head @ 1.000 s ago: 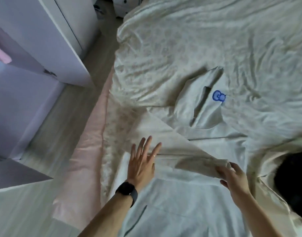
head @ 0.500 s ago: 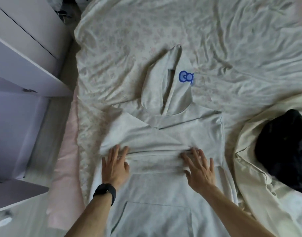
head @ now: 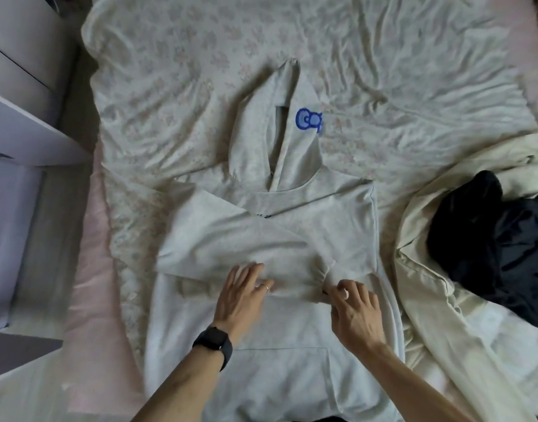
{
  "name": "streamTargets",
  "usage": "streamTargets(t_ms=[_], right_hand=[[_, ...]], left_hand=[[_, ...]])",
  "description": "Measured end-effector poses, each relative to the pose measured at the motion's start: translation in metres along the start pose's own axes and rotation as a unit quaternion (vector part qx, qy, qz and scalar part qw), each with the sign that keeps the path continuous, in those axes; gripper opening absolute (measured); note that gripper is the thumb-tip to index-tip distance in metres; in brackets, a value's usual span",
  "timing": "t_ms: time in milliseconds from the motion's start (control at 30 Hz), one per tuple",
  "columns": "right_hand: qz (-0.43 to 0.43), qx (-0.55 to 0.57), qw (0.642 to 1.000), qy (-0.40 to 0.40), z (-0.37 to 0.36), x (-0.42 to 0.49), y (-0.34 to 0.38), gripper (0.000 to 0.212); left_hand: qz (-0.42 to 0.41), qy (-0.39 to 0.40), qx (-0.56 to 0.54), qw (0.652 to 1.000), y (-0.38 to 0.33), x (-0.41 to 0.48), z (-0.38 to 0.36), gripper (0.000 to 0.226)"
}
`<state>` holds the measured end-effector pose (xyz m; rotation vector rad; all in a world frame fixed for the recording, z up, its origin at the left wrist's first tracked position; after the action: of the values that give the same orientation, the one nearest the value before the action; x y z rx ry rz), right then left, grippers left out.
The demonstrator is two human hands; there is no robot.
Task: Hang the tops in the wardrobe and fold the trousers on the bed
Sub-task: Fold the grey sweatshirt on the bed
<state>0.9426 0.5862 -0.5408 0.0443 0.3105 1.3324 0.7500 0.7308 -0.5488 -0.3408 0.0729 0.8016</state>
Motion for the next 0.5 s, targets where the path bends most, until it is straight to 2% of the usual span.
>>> streamTargets(t_ms=[67,100,167,200,233,267,333,367,500], right_hand=[[-0.065,0.028,0.995,0.073,-0.012,-0.006,-0.004,0.037],[-0.14,0.072,0.984,0.089,-0.015,-0.01,-0.01,0.037],[-0.295,0.235,0.925,0.053,-0.01,-0.008,-0.023,0.047],[-0.331,0.302,0.894,0.023,-0.007,-0.001,-0.028,0.055],[-0.338,0.335,0.879,0.02,-0.005,0.01,-0.032,0.06],[-0.327,0.343,0.88,0.042,-0.004,0.02,-0.034,0.058],[-0.28,0.286,0.91,0.107,-0.002,0.038,-0.037,0.038],[-0.28,0.247,0.922,0.104,0.003,0.044,-0.041,0.033],[-0.293,0.204,0.93,-0.086,0.041,0.064,-0.067,0.032]], left_hand=[[-0.035,0.027,0.005,0.999,-0.021,0.002,-0.009,0.043],[-0.042,0.038,0.006,0.998,-0.029,0.002,-0.013,0.044],[-0.025,0.053,0.016,0.998,-0.038,0.002,-0.016,0.047],[-0.012,0.059,0.023,0.998,-0.04,0.002,-0.018,0.047],[-0.002,0.068,0.031,0.997,-0.04,0.003,-0.02,0.047],[0.003,0.069,0.041,0.997,-0.041,0.004,-0.021,0.047],[0.004,0.054,0.046,0.997,-0.041,0.005,-0.02,0.042],[-0.004,0.041,0.036,0.998,-0.041,0.006,-0.018,0.038],[-0.048,-0.017,-0.017,0.999,-0.054,0.011,-0.011,0.018]])
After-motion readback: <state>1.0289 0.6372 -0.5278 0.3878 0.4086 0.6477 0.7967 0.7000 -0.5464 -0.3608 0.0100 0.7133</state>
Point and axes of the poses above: each hand's wrist, its own x-axis towards the middle knuckle, its own z-axis out of the back of the hand, y = z × x, the point moved 6 cm from there along x, towards the middle knuckle, and after that the axes turned 9 degrees about z, right-handed, at the moved point
